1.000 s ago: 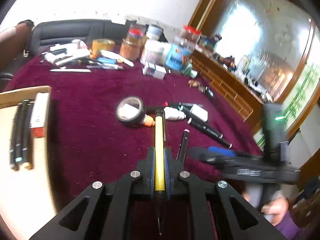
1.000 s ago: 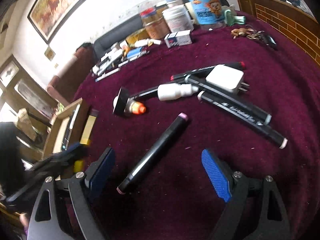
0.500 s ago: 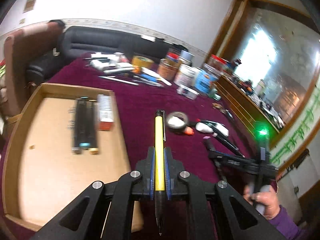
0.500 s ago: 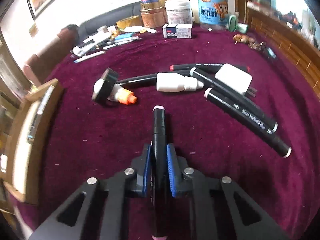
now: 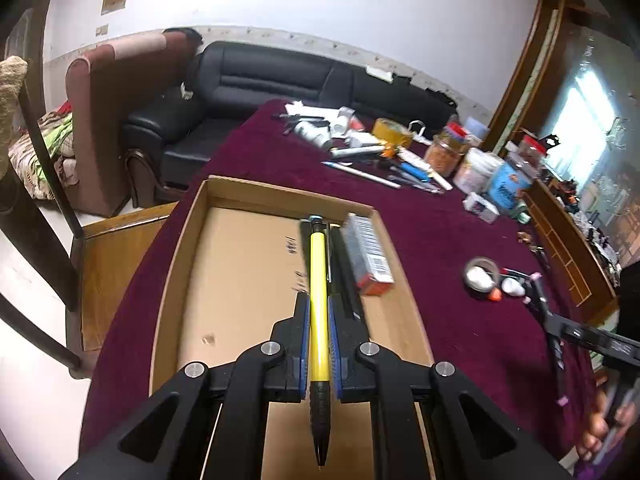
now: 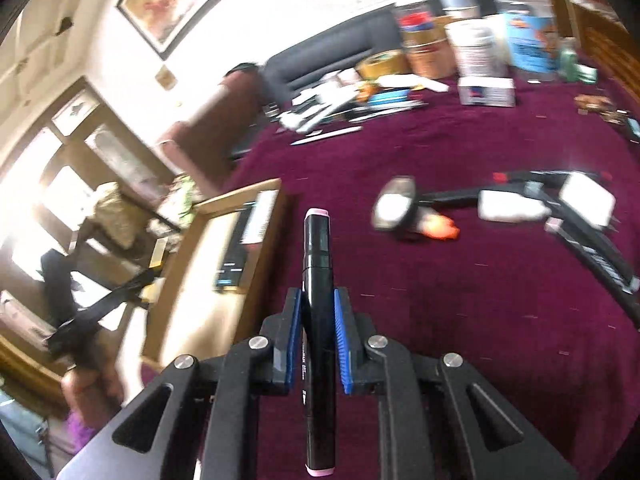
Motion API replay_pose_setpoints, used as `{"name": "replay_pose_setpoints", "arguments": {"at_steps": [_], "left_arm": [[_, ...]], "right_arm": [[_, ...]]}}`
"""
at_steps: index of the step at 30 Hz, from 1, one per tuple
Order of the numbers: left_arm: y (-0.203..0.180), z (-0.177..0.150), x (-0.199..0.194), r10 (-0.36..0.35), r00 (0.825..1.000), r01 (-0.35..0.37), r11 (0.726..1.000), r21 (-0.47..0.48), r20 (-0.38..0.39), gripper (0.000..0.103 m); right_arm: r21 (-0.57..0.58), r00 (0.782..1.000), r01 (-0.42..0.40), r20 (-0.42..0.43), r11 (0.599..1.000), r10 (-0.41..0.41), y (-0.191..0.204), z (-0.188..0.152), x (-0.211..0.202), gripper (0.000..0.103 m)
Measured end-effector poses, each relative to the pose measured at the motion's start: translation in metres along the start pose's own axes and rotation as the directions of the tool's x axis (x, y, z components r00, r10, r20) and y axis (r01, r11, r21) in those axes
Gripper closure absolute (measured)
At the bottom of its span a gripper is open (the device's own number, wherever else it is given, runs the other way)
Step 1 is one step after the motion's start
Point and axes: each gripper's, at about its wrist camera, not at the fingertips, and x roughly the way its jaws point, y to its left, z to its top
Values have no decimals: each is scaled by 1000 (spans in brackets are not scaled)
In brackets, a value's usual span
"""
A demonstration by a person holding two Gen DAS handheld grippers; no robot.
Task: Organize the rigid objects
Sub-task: 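Carry the pencil, markers with both tools into the cardboard tray, then open both tools to release pencil and markers into the tray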
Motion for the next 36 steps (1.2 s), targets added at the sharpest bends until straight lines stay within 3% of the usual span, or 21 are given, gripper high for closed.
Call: {"name": "replay_pose_setpoints", "arguments": {"at_steps": [10,16,20,25,28,30,35,36], "left_arm": [[26,30,69,47,991,-52,998,-36,-126,95],[46,40,96,52,985,-68,993,-93,-167,95],[54,41,99,19,986,-42,989,-139,-167,94],[63,41,77,-72,988,45,980,-194,-137,72],[66,41,48,-53,996,38,980,-196,-72,54],[70,39,28,-72,997,66,975,-214,-18,35],[78,27,-22,-52,993,75,968,-239,102,31],[77,25,-26,-43,993,70,968,-240,114,28]], "right_arm": [[-44,983,-108,-152,993,100,79,30,75,87],[-33,965,-113,-241,993,102,109,43,136,87],[-29,955,-91,-285,995,79,122,49,176,87],[-8,945,-75,-320,997,69,130,57,214,87],[-10,944,-58,-327,998,51,132,60,230,87],[-21,944,-42,-328,999,32,132,61,237,87],[-31,950,-5,-313,1000,-5,132,62,247,87],[-37,953,9,-303,999,-20,132,62,248,83]]}}
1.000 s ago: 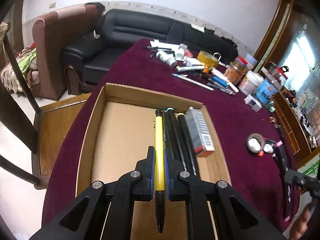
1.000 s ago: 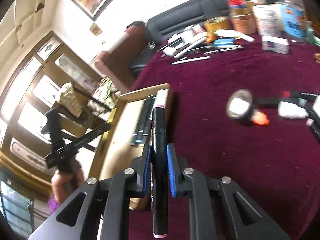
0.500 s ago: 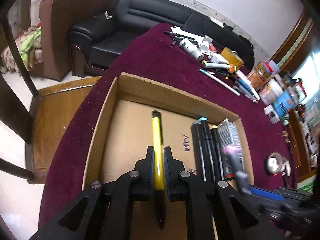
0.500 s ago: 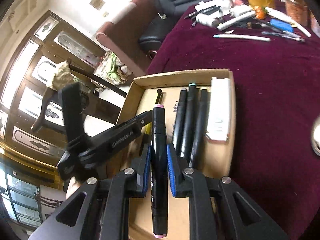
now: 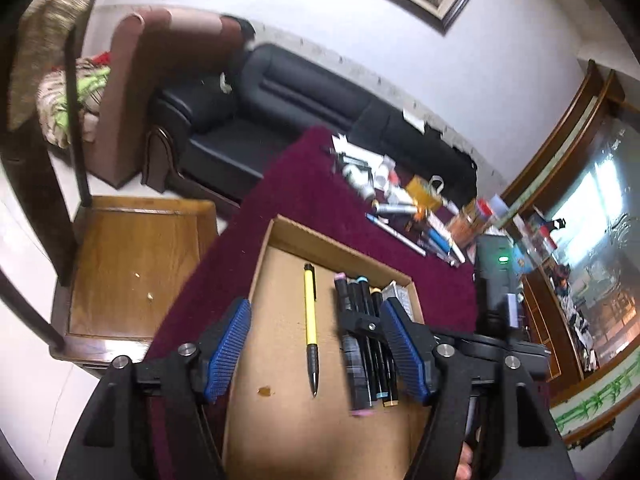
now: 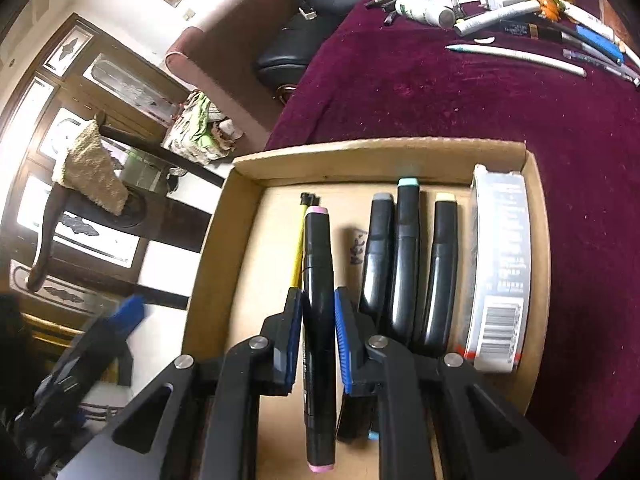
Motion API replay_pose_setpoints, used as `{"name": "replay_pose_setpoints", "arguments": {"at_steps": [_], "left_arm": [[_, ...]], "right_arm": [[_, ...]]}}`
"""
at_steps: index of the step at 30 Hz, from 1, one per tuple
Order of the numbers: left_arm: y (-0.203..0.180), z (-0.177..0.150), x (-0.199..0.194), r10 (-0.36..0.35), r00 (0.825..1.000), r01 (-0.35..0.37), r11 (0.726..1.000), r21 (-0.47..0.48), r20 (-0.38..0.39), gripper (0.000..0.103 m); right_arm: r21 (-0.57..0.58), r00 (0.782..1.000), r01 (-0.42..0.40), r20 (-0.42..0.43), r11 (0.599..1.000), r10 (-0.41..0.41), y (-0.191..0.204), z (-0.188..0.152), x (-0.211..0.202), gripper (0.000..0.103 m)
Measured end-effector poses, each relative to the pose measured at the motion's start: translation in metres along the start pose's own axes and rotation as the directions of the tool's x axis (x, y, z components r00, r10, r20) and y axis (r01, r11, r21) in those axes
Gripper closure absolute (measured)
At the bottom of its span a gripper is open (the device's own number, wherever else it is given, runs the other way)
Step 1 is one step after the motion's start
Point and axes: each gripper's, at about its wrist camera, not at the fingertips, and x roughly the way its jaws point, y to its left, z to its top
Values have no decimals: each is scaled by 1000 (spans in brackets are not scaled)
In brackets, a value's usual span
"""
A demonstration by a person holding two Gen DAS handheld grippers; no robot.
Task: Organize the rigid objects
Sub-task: 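Open both tools to release pencil and markers into the tray, then grasp a black marker with the left tool while right tool grasps another marker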
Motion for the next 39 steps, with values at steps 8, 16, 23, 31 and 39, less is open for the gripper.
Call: {"name": "replay_pose_setpoints", "arguments": {"at_steps": [8,16,23,31,39], "left_arm": [[-20,-26,-24,24,999,-26,999,38,35,27],[-80,-64,-37,-34,998,28,991,128,45,22],[-131,-108,-17,-85,993,101,971,218,-80,22],[-185,-139,9,-123,971,177,946,272,-204,22],[-206,-158,19,-103,959,183,936,301,-263,22]], "right_arm": [[-64,996,-11,92,998,17,5,-8,-37,57],[-63,952,92,298,994,-69,-45,-44,-131,38],[65,873,292,390,954,-293,-167,-103,-207,38],[355,771,358,410,864,-488,-310,-153,-304,38],[422,855,279,299,862,-423,-357,-153,-286,38]]}}
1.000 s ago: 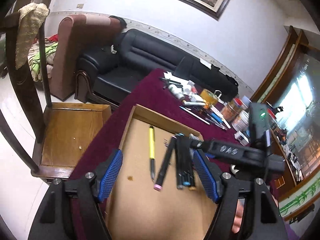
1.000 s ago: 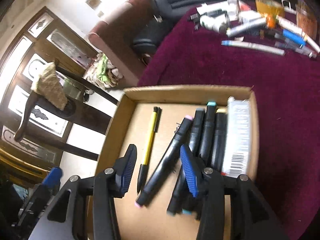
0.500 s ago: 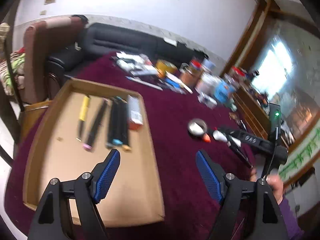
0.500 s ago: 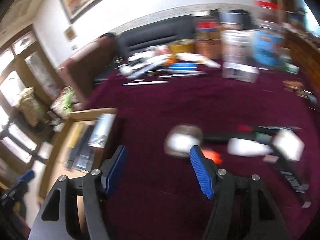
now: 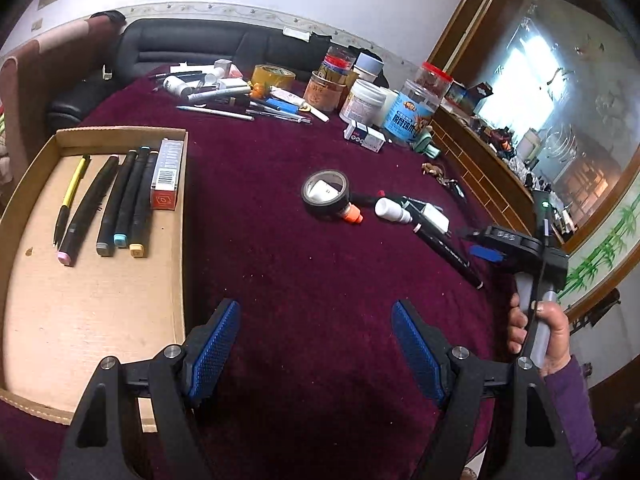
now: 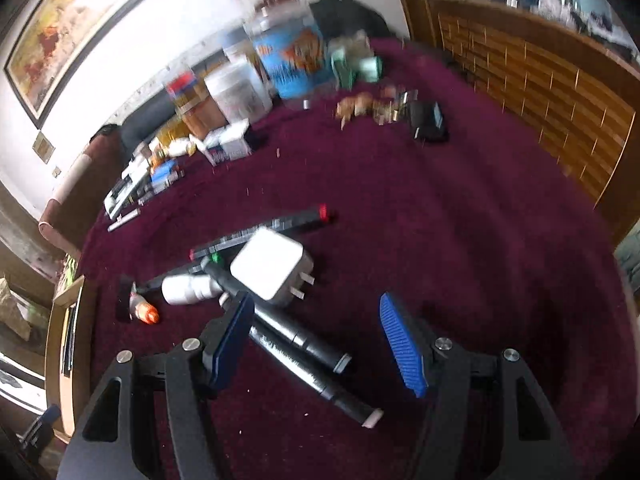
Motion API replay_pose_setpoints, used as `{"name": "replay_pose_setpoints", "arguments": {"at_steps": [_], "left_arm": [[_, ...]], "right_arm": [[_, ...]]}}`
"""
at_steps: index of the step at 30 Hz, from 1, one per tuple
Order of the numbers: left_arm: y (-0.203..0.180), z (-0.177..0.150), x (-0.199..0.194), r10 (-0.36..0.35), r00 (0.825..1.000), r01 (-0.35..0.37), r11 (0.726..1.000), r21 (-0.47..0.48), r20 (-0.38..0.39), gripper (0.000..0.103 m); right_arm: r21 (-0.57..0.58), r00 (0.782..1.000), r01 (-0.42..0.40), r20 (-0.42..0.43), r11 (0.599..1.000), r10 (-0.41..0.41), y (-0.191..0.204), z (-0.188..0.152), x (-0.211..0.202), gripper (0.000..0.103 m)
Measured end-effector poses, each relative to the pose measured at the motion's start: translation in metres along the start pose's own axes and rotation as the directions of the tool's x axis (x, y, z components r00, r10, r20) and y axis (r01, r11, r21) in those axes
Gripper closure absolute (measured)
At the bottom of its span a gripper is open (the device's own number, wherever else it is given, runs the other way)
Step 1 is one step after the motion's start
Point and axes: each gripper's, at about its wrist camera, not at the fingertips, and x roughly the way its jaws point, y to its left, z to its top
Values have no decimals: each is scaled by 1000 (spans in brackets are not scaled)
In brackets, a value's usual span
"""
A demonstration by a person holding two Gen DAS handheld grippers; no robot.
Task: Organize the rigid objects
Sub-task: 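Grasp a black marker with the left tool while right tool grasps another marker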
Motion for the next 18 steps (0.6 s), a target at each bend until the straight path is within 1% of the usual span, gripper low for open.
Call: {"name": "replay_pose_setpoints", "arguments": {"at_steps": [2,3,4,5,6,7,8,9,11,13,15,18], "left_arm": [[1,-1,-1,5,1000,-5,1000,0,-2,22],[1,-1,-1,8,1000,-8,1000,3,-3,22],[1,-1,-1,11,1000,-11,1000,4,-4,22],[2,-1,0,12,1000,-12,1000,5,-6,22],[1,0,2,12,1000,-11,1000,4,-10,22],[1,0,4,10,1000,-10,1000,3,-15,22],[1,0,5,9,1000,-9,1000,3,-18,22],[1,0,7,8,1000,-7,1000,4,-23,22],[0,-1,9,1,999,-1,1000,9,-32,22],[-2,-1,14,0,999,0,1000,20,-40,22],[-5,-3,22,0,999,2,999,36,-54,22],[-8,-4,36,18,997,-14,998,62,-74,22]], "right_arm": [[-14,997,-55,-59,998,54,15,-9,16,38],[-38,996,-65,-66,997,63,24,-15,19,37],[-88,996,-74,-59,993,69,39,-22,18,37],[-117,988,-133,-92,984,123,51,-27,21,36],[-133,970,-217,-143,967,198,62,-33,24,36],[-155,950,-281,-189,947,250,75,-40,26,36],[-178,944,-299,-199,937,264,84,-44,24,36],[-202,946,-302,-184,932,267,91,-46,20,36],[-201,957,-282,-133,938,259,91,-43,11,36],[-188,974,-220,-94,957,205,86,-36,7,36],[-184,980,-188,-101,965,171,82,-32,12,36],[-155,978,-183,-130,971,163,82,-36,19,36]]}}
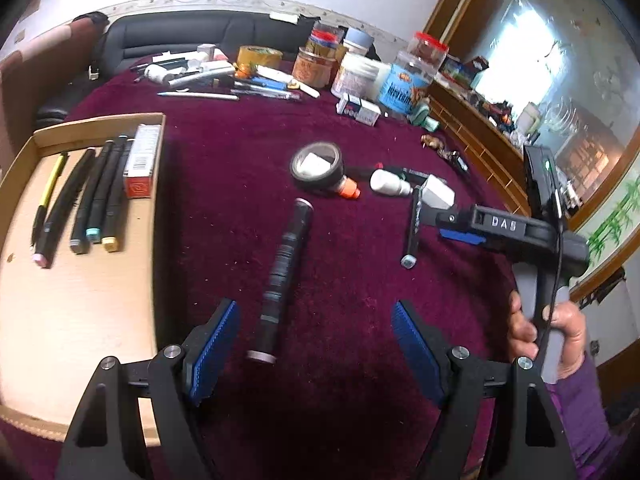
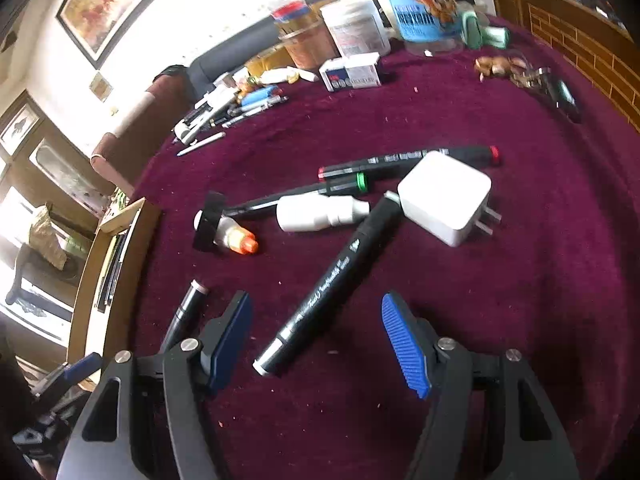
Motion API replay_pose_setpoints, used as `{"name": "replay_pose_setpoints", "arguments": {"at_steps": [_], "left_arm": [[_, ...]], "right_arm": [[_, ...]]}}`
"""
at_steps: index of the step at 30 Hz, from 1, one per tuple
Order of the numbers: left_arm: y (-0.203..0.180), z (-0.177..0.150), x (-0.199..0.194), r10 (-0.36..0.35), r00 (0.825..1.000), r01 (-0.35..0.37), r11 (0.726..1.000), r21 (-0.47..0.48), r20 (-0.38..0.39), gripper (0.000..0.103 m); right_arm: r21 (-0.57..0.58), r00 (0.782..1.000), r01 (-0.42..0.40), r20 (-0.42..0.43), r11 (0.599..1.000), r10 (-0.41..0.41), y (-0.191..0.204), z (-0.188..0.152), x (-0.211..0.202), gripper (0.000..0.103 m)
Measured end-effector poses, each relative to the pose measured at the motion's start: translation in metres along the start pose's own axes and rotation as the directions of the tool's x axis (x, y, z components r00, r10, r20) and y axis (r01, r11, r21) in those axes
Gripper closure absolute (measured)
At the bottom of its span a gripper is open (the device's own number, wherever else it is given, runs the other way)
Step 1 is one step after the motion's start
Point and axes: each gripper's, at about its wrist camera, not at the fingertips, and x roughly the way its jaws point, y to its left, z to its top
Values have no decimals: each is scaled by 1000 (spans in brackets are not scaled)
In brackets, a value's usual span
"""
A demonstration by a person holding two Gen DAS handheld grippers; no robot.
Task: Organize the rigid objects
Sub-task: 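Grasp a black marker with the left tool while right tool grasps another marker, then carry both black markers into the tray and lower them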
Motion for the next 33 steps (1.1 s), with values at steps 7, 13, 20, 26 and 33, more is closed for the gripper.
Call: {"name": "replay_pose_setpoints", "arguments": {"at_steps": [7,13,20,26,33], "left_arm": [[6,9,8,9,1000,-9,1000,0,-15,22],[13,34,17,110,994,-110,992,67,6,22],[2,46,65,154,985,-139,975,174,-79,22],[5,40,75,220,972,-204,962,180,-77,87],[20,34,41,90,996,-88,994,71,-21,87]], "right_arm": [[-28,983,185,16,982,-185,26,10,31,37],[-33,952,294,98,955,-290,19,4,30,83],[73,984,117,127,990,-126,-11,8,23,84],[57,982,125,132,991,-131,-7,9,23,84],[68,983,101,145,993,-110,-11,8,24,85]]}}
